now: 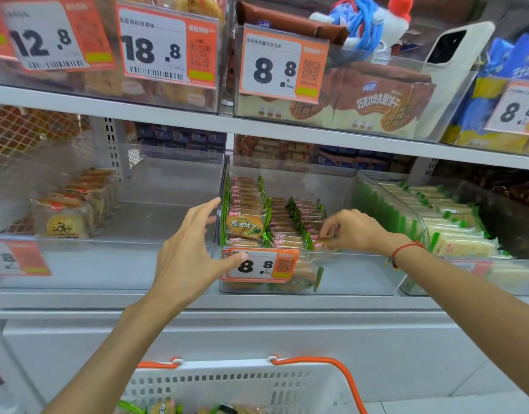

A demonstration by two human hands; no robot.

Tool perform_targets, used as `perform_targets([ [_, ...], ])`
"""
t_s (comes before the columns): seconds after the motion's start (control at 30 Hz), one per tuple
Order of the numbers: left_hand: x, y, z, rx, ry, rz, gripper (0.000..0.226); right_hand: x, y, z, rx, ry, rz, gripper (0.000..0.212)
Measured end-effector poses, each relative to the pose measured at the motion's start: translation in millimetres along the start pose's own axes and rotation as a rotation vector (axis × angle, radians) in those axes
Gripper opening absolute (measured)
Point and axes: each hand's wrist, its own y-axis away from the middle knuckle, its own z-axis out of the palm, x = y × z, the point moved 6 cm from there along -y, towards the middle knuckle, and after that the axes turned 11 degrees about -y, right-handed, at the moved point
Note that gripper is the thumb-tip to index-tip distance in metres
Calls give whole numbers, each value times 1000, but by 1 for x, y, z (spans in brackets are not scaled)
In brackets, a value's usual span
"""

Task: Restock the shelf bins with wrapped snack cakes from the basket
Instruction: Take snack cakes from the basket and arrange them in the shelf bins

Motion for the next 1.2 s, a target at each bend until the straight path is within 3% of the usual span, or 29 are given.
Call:
perform_targets([
  [0.23, 2, 2, 0, 9, 12, 3, 94, 3, 27, -16, 95, -44, -16, 11],
  [0.43, 4, 6, 3, 32, 11, 10, 88, -2, 17, -8, -28, -36, 54, 16],
  [0.53, 2, 6, 3, 45, 7, 23, 88, -2, 4, -7, 0, -1, 79, 6],
  [1.2, 4, 5, 3, 58, -12, 59, 89, 8, 10, -11, -15, -126, 23, 9],
])
